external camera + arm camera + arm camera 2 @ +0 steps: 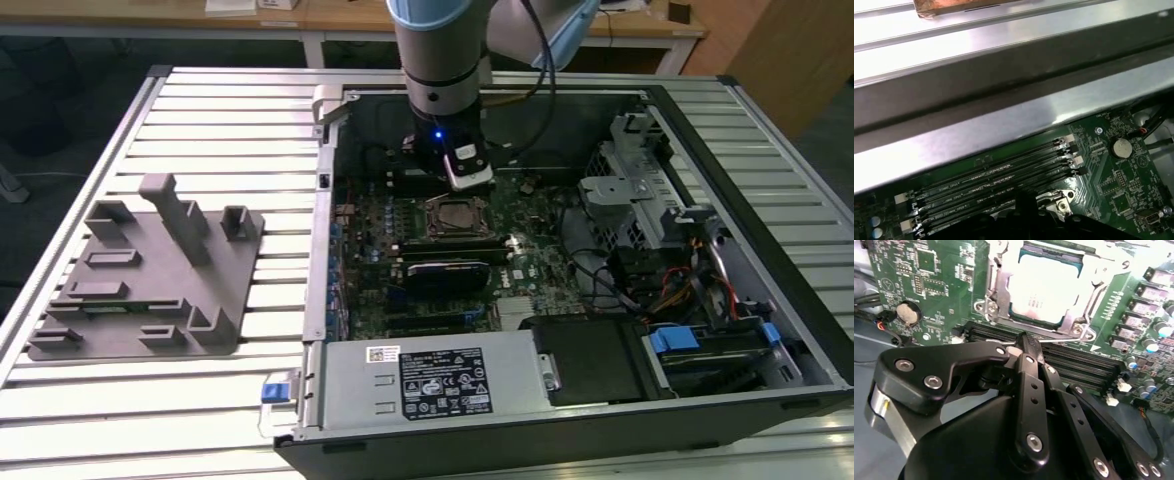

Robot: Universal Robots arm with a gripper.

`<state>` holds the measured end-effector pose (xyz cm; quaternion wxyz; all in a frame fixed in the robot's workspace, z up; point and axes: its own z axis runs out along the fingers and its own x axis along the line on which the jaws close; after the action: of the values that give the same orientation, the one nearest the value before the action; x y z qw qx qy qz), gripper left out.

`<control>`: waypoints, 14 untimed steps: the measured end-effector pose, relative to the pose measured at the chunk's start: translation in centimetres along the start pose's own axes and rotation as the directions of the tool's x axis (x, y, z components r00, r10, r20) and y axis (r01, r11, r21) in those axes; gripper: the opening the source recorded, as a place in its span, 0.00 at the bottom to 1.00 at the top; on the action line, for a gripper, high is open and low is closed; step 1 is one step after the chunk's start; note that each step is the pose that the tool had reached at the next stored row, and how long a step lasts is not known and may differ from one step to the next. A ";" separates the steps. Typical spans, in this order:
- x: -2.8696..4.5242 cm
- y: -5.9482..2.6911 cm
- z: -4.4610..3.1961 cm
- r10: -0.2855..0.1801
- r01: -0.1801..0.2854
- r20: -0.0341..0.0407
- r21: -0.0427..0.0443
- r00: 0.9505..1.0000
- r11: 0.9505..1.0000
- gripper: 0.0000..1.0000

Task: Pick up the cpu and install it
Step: 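Install the first cpu locking lever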

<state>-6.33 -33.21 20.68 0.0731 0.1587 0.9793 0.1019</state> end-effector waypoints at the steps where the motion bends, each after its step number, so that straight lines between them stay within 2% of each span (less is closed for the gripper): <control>1: 0.07 -0.01 0.02 0.003 -0.003 0.002 0.000 1.000 1.000 0.11; 8: 0.16 0.06 0.28 0.066 -0.066 0.017 0.007 0.998 0.998 0.11; 14: 0.37 0.55 0.57 0.086 -0.086 0.022 0.009 0.996 0.996 0.11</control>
<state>-6.41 -32.49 20.21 0.0783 0.2019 0.9713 0.0986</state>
